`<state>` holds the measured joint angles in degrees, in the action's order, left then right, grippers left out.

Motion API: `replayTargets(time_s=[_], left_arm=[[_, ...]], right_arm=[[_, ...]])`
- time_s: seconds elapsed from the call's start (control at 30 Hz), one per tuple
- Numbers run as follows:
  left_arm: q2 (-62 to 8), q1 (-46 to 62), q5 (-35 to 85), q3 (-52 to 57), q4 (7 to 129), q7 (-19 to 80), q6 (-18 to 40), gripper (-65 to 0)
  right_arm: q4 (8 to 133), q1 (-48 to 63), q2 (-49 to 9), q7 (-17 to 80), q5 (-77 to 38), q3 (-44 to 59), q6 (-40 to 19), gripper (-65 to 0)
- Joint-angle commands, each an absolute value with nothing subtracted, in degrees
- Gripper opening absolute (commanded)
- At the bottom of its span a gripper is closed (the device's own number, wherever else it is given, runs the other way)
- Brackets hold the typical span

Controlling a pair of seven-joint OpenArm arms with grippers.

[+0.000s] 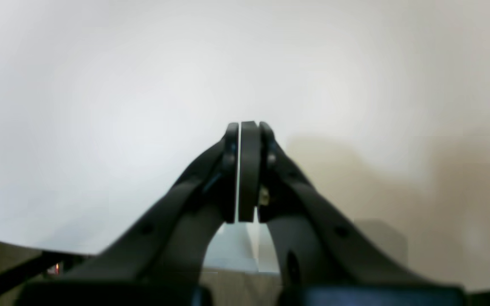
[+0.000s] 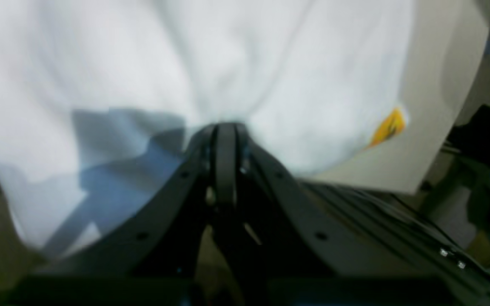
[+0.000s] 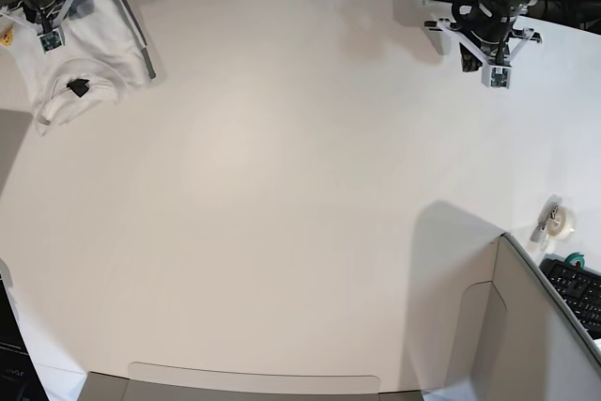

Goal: Layout the t-shirt on the table in an organized manner, then fold the t-shirt properly
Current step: 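Pull the folded shirt back toward the table center with the right gripper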

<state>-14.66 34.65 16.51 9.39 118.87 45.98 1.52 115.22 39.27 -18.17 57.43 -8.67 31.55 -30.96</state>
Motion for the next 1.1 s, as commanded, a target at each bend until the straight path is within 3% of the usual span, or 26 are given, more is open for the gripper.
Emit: replayTargets(time_s=[0.0, 0.27, 0.57, 0.9, 1.07], left_arm=[[-15.1, 34.8, 16.3, 9.7, 119.8, 44.5, 1.3, -65.0], [-15.1, 34.9, 16.3, 9.7, 119.8, 44.9, 1.3, -65.0], [-15.1, 35.9, 16.3, 9.7, 119.8, 45.0, 1.3, -65.0], [-15.1, 37.5, 16.3, 9.7, 119.8, 45.1, 1.3, -65.0], [-15.1, 37.8, 16.3, 9.7, 119.8, 45.1, 1.3, -65.0]], right_arm=[[115.4, 38.3, -19.4, 58.4, -8.2, 32.2, -30.8, -65.0], [111.1, 32.9, -17.7, 60.1, -8.6, 27.5, -31.0, -65.0], [108.4, 30.3, -11.6, 60.1, -8.7, 17.7, -31.0, -65.0], [108.3, 25.1, -1.5, 60.1, -8.5, 18.0, -31.0, -65.0], [108.3, 23.4, 0.7, 60.1, -8.4, 18.0, -30.9, -65.0]])
